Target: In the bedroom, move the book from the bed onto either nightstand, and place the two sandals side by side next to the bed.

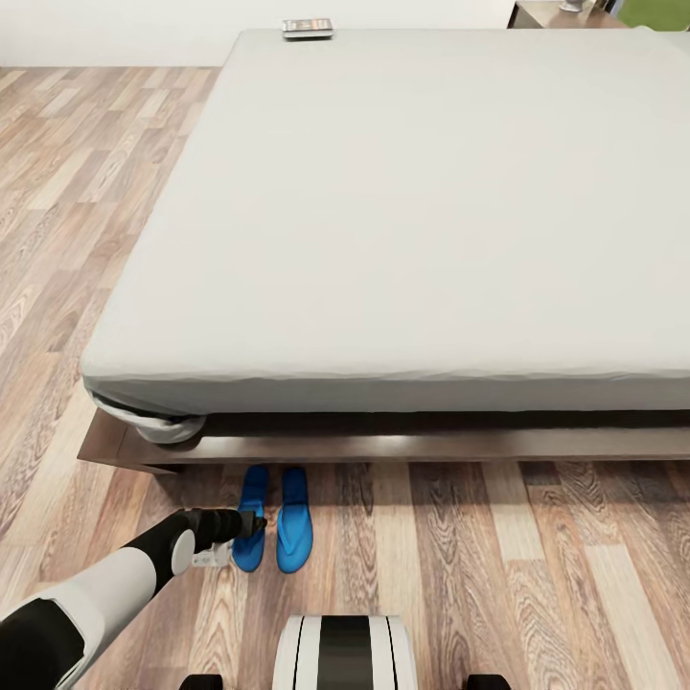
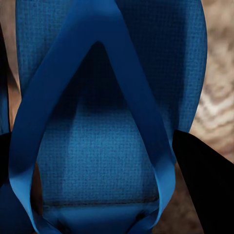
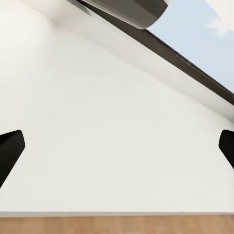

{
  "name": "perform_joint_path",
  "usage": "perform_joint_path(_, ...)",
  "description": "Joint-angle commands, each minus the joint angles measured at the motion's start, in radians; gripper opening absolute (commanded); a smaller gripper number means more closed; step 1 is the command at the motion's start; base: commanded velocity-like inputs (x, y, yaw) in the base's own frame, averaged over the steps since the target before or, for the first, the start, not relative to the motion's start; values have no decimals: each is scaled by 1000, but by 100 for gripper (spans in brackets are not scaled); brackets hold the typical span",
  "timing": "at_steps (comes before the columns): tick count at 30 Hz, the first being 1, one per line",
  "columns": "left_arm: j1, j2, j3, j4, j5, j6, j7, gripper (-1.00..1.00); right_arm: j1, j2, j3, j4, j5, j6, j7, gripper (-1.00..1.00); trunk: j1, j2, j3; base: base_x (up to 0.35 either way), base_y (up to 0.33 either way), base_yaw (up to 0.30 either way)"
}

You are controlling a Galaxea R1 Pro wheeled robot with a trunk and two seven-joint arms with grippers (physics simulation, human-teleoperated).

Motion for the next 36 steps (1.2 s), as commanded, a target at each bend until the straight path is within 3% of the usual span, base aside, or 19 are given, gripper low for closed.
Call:
perform_joint_path(1, 17, 1, 3, -4, -13, 20, 1, -100, 0, 0, 3, 1, -3, -2, -2, 100, 1, 0, -1, 0, 0, 0)
perform_joint_path(36, 17, 1, 3, -8, -13, 21, 2, -100, -1, 0, 17, 1, -3, 2, -2, 100, 1, 0, -1, 0, 0, 0)
